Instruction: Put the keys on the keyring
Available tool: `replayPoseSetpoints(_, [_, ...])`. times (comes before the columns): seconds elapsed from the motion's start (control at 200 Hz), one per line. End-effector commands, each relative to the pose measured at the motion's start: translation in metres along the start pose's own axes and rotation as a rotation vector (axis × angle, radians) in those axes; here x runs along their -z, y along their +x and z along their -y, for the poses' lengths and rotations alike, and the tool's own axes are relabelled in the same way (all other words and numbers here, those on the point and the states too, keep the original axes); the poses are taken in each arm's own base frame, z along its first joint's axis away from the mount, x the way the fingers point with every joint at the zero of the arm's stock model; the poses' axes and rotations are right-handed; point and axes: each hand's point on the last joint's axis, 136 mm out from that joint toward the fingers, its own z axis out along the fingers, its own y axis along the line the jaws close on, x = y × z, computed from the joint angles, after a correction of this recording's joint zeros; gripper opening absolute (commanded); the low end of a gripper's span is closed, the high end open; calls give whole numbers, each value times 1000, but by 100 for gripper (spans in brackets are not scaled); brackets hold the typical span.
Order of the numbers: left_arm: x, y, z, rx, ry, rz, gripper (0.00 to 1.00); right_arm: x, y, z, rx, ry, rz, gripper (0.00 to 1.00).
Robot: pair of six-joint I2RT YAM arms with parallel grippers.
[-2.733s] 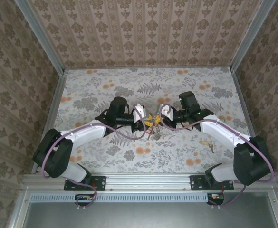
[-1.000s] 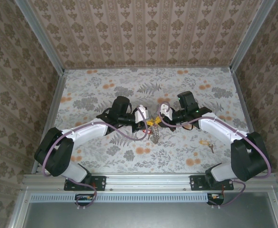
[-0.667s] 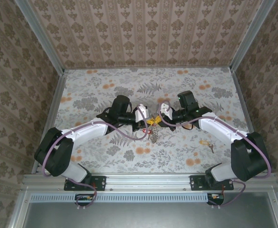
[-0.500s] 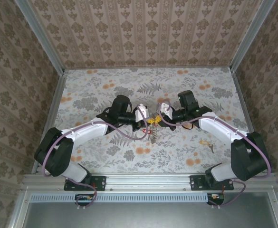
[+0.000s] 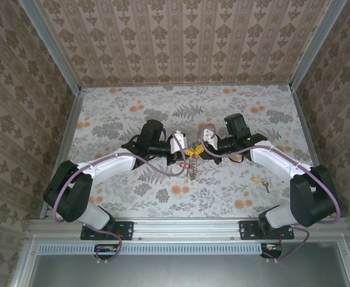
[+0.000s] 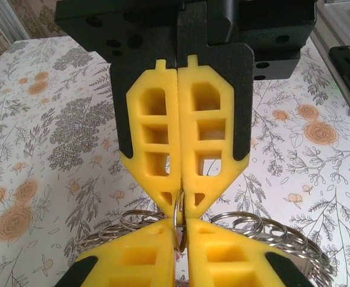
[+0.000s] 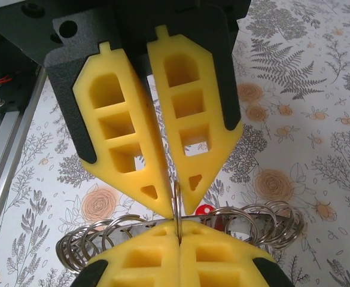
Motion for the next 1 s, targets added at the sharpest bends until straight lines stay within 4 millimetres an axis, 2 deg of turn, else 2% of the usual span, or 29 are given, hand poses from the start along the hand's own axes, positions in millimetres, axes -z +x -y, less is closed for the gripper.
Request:
replayPoseSetpoints(0.0, [-2, -4, 3, -24, 21, 6, 9, 5, -20, -2, 12, -40, 65, 0])
replayPoseSetpoints(0.26, [-2, -5, 2, -24, 16, 7, 15, 7, -23, -5, 12, -57, 87, 0])
replayPoseSetpoints(0.49, [-1, -10, 0, -19, 13, 33, 10, 7, -23, -5, 10, -63, 90, 0])
replayPoseSetpoints(0.715, [-1, -21, -2, -17, 16, 75, 13, 7, -21, -5, 4, -65, 79, 0])
replayPoseSetpoints(0.845, [-3, -20, -3, -11, 15, 73, 13, 7, -22, -5, 7, -66, 82, 0])
replayPoseSetpoints(0.935, [-4, -18, -3, -7, 18, 67, 9, 7, -22, -5, 6, -67, 82, 0])
replayPoseSetpoints(0.995, [-4, -17, -3, -6, 19, 68, 12, 6, -21, -5, 5, -68, 80, 0])
